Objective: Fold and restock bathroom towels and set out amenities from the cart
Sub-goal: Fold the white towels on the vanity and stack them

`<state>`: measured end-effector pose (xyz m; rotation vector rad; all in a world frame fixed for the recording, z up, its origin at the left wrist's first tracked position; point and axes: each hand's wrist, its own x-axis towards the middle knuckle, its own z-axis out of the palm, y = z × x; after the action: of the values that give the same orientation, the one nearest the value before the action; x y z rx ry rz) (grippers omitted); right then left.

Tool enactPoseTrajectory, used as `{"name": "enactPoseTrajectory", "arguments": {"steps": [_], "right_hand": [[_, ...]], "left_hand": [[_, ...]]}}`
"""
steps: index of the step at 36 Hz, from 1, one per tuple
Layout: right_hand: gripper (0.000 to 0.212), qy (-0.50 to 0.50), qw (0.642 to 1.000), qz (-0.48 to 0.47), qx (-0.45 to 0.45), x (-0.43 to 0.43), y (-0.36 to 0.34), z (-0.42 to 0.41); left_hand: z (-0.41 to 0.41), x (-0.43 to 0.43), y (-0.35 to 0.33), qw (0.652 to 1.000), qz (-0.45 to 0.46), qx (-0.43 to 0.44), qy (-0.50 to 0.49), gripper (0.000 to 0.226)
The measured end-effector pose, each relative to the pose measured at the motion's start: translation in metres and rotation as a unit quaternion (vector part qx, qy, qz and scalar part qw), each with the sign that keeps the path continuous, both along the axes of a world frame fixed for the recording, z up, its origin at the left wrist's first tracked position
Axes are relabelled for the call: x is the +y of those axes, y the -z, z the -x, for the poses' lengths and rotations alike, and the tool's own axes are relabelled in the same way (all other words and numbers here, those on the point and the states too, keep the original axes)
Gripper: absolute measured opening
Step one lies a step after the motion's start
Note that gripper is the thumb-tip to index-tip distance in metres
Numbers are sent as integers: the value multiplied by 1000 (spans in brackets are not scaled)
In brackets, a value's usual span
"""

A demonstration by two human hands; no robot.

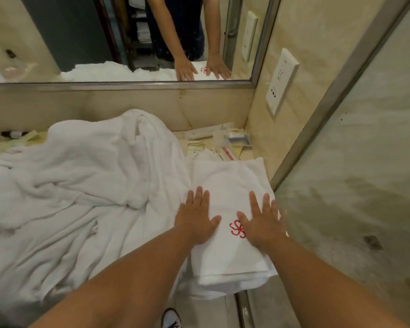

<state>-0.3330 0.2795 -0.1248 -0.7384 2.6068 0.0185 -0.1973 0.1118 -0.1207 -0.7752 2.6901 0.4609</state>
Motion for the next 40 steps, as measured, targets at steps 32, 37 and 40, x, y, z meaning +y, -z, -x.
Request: {"name": "enactPoseTrajectory", "arguments": {"steps": [32,37,40], "right_hand": [[37,17,921,294,-254,-239,-101,-153],[84,70,903,315,-283,-300,-99,-156],[100,99,898,340,-261,-332,-96,-152]], "left_hand": [[-250,-192,-87,895,-56,217,-385,35],[-263,-268,-74,903,-52,221,-365,54],[-265,-310,-71,908,-60,220,-351,67]]}}
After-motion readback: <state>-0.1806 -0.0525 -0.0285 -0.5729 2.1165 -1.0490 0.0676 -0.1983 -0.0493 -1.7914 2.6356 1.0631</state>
